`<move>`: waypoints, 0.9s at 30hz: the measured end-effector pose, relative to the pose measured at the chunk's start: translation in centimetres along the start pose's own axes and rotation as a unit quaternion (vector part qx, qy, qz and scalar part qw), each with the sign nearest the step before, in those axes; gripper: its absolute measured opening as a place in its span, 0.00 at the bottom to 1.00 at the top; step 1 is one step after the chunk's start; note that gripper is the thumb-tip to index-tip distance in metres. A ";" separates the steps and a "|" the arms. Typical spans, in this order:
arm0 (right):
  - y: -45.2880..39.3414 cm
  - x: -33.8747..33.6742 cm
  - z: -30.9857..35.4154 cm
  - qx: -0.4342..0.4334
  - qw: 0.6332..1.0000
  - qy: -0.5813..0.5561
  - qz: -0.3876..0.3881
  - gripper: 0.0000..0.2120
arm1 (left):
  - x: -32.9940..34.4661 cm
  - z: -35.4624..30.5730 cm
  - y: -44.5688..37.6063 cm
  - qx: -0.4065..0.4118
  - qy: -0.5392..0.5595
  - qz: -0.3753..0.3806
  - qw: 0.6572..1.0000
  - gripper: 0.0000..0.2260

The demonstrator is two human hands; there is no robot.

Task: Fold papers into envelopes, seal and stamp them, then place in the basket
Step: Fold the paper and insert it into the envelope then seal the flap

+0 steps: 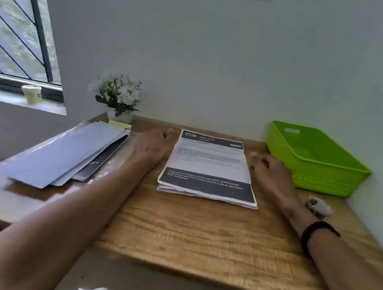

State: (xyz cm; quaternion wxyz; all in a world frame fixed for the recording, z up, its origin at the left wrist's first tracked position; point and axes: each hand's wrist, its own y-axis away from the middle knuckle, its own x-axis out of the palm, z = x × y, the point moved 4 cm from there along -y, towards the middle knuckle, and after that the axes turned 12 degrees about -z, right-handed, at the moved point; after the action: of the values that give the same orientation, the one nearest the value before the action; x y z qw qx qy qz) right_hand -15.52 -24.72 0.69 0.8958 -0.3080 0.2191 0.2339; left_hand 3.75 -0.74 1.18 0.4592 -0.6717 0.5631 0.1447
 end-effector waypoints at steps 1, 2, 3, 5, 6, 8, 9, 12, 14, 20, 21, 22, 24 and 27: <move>-0.8 0.8 -0.1 0.009 1.000 -0.023 -0.008 0.14 | 0.3 -0.3 -0.3 0.009 -0.007 0.007 1.000 0.24; -1.5 1.3 -0.2 0.019 0.999 -0.032 -0.022 0.16 | 0.7 -0.4 -0.6 0.020 -0.020 0.010 1.000 0.23; -2.2 2.2 -0.2 0.018 0.999 -0.037 -0.024 0.19 | 1.3 -0.4 -1.1 0.025 -0.025 0.012 0.999 0.23; -3.2 3.9 0.0 0.016 0.998 -0.043 -0.032 0.22 | 1.9 -0.3 -1.8 0.027 -0.040 0.009 0.999 0.23; -3.5 4.4 0.0 0.014 0.999 -0.040 -0.034 0.21 | 2.1 -0.3 -2.0 0.030 -0.050 0.009 0.998 0.24; -4.2 5.0 -0.3 -0.003 0.999 -0.024 -0.036 0.17 | 2.2 -0.3 -2.1 0.028 -0.070 0.002 0.997 0.23; -4.4 5.1 -0.5 -0.009 0.999 -0.016 -0.035 0.15 | 2.2 -0.4 -2.1 0.033 -0.073 0.005 0.997 0.23; -4.4 5.2 -0.5 -0.023 0.999 -0.015 -0.017 0.12 | 1.8 -0.7 -1.5 0.038 -0.070 0.019 0.997 0.21; -4.3 5.1 -0.5 -0.032 0.999 -0.019 -0.017 0.11 | 1.7 -0.7 -1.1 0.043 -0.053 0.025 0.997 0.20; -3.4 4.2 0.2 -0.009 0.998 -0.053 -0.014 0.10 | 1.4 0.0 -1.1 0.035 0.007 0.037 0.999 0.16; -3.3 4.0 0.2 -0.009 0.999 -0.052 -0.012 0.10 | 1.5 0.2 -1.3 0.028 0.020 0.032 0.999 0.15; -3.3 4.0 0.2 -0.012 0.999 -0.047 -0.012 0.09 | 1.6 0.4 -1.5 0.017 0.042 0.029 0.999 0.15; -3.3 4.1 0.1 -0.013 0.999 -0.036 -0.021 0.09 | 1.7 0.9 -1.7 0.005 0.085 0.023 0.996 0.16; -3.5 4.2 -0.1 -0.008 0.999 -0.046 -0.016 0.11 | 2.0 1.6 -2.3 -0.016 0.128 0.013 0.992 0.19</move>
State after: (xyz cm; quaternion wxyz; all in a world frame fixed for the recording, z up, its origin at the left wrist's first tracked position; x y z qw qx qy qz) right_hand -10.24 -26.08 -0.09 0.9060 -0.3078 0.1707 0.2351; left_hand 6.93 -0.84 -0.05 0.3701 -0.6850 0.6233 0.0723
